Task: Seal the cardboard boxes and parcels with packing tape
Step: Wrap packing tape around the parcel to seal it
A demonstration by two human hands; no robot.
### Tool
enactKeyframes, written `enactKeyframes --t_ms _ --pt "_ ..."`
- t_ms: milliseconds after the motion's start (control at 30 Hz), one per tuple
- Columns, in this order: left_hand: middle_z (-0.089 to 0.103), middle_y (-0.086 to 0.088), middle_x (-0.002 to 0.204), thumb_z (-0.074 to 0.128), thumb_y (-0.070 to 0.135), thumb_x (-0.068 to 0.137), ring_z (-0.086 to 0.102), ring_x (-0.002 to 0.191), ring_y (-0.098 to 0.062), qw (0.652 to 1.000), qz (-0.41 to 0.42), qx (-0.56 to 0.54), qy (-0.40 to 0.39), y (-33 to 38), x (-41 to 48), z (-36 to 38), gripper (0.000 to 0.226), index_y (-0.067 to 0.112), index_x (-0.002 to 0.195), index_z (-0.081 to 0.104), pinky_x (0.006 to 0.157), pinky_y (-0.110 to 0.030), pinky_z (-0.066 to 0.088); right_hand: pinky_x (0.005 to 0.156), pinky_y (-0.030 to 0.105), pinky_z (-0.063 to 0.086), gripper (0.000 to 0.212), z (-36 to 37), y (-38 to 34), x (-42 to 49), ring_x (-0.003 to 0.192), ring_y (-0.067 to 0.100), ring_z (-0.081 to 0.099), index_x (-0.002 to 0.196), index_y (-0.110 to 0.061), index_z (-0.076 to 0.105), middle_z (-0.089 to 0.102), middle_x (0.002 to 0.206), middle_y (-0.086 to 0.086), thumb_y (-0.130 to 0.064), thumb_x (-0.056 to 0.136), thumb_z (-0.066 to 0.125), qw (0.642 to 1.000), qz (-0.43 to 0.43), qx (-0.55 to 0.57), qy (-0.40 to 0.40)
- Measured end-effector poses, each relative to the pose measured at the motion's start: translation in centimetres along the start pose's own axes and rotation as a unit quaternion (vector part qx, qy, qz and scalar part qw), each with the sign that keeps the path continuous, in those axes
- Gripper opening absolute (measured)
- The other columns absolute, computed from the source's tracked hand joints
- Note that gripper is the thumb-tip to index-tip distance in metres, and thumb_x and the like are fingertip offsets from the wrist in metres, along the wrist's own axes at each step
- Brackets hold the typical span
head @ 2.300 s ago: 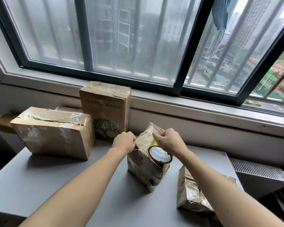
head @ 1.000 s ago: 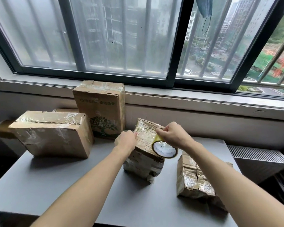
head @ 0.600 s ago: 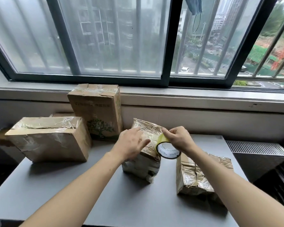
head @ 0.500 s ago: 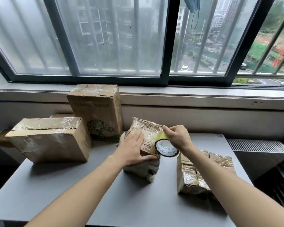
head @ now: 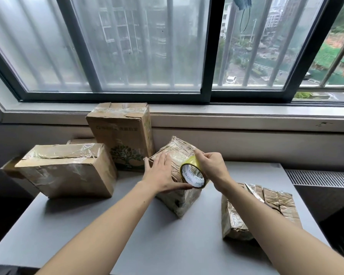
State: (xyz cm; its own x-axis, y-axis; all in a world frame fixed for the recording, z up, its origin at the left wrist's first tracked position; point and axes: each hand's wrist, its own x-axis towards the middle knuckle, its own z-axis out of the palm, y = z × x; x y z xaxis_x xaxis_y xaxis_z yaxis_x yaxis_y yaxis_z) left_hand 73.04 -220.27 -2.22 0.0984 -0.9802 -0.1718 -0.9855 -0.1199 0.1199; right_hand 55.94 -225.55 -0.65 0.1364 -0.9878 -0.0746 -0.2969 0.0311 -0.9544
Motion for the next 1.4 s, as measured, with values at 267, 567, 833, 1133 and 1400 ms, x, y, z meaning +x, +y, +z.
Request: enactKeyframes --t_ms 267,567,833,1133,1400 --pt "0.01 -0.012 0.166 0.012 0.102 0.055 0.006 0.153 -0.022 0.989 0.125 0.058 0.053 -3.0 -0.2 0.6 0.143 0.001 0.157 0.011 0.125 -0.038 0.004 0.049 0.025 0.035 0.063 1.3 0.6 -2.9 0.053 0.02 0.044 0.062 -0.004 0.057 0.05 0.06 0.012 -0.061 0.087 0.059 0.988 0.032 0.133 -0.075" --pt "0.062 -0.004 0.137 0.038 0.072 0.083 0.053 0.131 -0.021 0.944 0.271 -0.029 0.186 -3.4 -0.1 3.0 0.08 0.011 0.127 0.066 0.106 -0.033 0.04 0.059 0.031 0.033 0.05 1.4 -2.2 -1.8 0.061 0.019 0.041 0.074 -0.014 0.063 0.047 0.066 0.007 -0.064 0.085 0.063 0.996 0.037 -0.041 -0.067" --pt "0.062 -0.006 0.134 0.047 0.069 0.077 0.056 0.127 -0.02 0.962 0.201 -0.02 0.182 -2.3 -0.8 4.5 0.083 0.006 0.13 0.063 0.105 -0.034 0.04 0.047 0.027 0.027 0.044 2.3 -3.7 -2.5 0.055 0.017 0.035 0.067 -0.016 0.055 0.039 0.06 0.005 -0.051 0.093 0.061 0.988 0.039 -0.149 -0.017" --pt "0.066 -0.011 0.128 0.044 0.048 0.069 0.063 0.118 -0.023 0.971 0.169 -0.004 0.171 -1.2 -1.5 4.7 0.075 0.001 0.123 0.066 0.098 -0.034 0.039 0.05 0.028 0.029 0.052 3.1 -3.6 -3.5 0.047 0.016 0.032 0.052 -0.019 0.035 0.032 0.047 -0.004 -0.045 0.092 0.057 0.979 0.045 -0.201 0.005" --pt "0.062 -0.014 0.134 0.08 0.04 0.071 0.062 0.121 -0.024 0.973 0.164 0.046 0.158 -1.1 -1.4 5.1 0.069 0.004 0.128 0.064 0.093 -0.039 0.053 0.047 0.027 0.028 0.054 0.9 -0.7 -5.3 0.046 0.018 0.034 0.052 -0.019 0.034 0.034 0.044 -0.006 -0.045 0.093 0.057 0.973 0.074 -0.218 -0.013"
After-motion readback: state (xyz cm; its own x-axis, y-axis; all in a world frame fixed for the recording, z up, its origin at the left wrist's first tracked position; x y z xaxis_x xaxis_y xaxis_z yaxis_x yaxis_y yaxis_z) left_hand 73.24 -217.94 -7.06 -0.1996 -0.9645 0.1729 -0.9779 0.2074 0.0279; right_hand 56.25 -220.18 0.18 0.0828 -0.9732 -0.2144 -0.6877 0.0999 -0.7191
